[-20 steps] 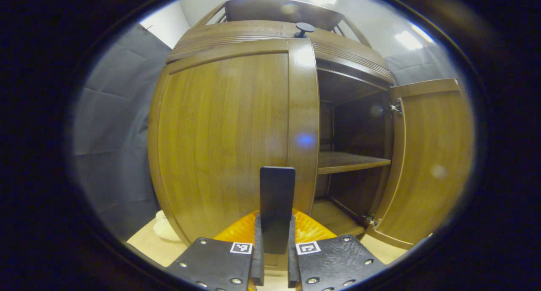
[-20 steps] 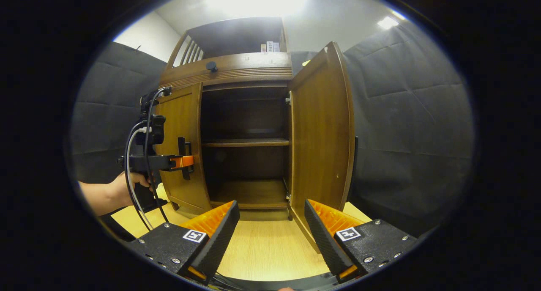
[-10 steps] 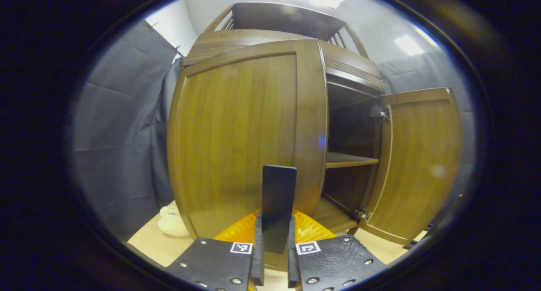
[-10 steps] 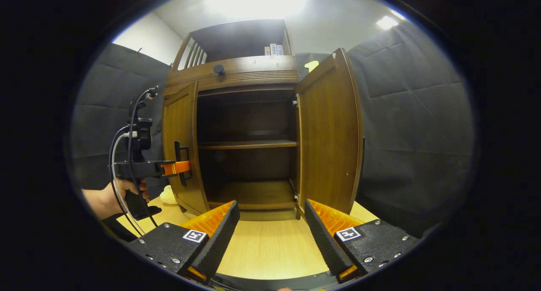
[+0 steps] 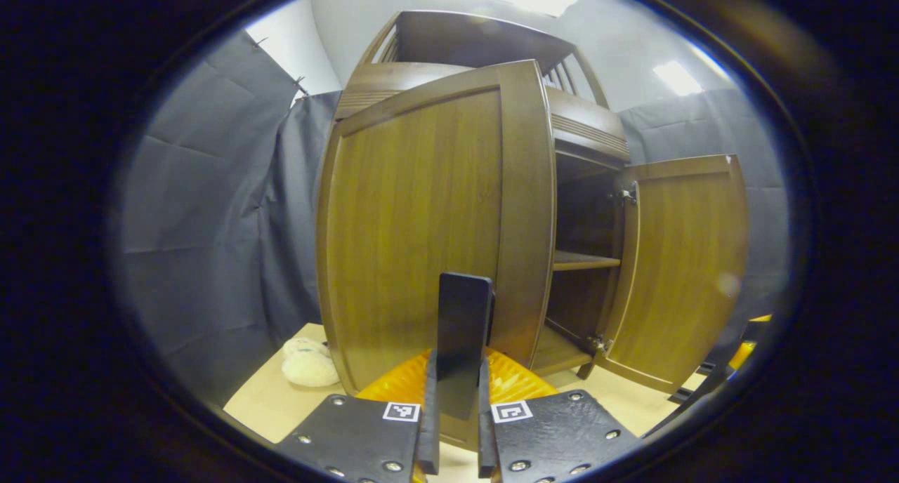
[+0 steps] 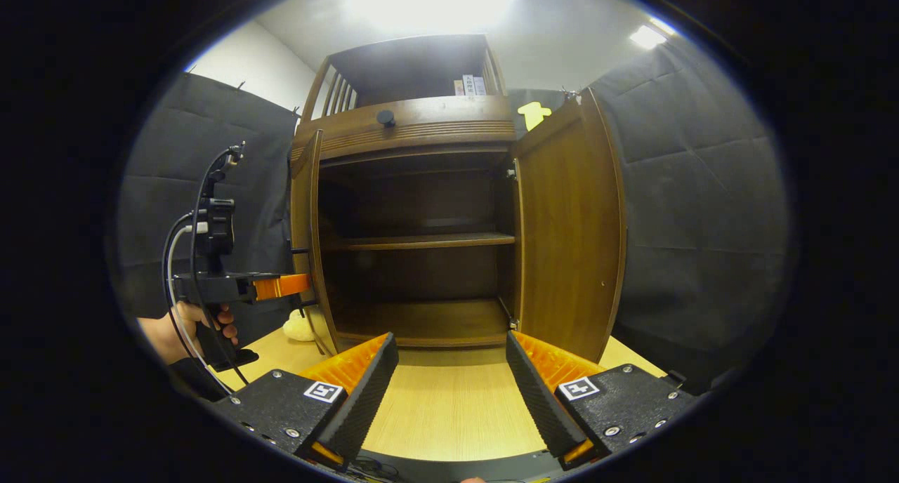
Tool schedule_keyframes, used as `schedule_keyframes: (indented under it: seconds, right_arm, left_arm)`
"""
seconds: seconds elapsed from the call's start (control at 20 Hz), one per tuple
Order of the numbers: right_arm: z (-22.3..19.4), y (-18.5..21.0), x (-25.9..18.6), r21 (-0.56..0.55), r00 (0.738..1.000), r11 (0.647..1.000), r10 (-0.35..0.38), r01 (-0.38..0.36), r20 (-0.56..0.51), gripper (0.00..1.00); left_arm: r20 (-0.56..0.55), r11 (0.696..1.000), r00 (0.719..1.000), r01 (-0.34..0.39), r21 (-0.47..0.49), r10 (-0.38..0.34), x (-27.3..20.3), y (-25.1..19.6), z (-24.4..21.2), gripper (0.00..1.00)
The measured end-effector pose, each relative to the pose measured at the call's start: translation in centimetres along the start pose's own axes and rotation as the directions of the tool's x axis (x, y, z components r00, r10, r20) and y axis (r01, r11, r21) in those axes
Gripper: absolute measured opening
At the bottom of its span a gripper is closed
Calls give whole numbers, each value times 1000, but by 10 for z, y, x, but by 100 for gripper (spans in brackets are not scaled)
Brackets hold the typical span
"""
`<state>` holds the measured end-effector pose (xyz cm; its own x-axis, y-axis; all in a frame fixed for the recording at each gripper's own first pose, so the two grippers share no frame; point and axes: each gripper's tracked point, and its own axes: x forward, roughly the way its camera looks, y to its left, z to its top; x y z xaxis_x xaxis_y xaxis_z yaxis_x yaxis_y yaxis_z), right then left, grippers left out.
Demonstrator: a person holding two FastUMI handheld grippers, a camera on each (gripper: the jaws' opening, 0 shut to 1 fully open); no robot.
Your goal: Open the right door of the double-door shoe cabinet with the right hand, and open the left door with the left hand.
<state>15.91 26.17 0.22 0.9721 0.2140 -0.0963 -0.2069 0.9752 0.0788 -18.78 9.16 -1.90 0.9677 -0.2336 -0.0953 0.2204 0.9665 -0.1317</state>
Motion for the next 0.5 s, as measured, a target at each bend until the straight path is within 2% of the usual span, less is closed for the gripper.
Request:
schedule_keyframes:
  seconds: [0.5]
  right_arm:
    - [-2,31,-4,-20,999,998,54,-54,-3,94]
  left_arm:
    - [8,999,999,-31,-7,31,-34,40,-6,16]
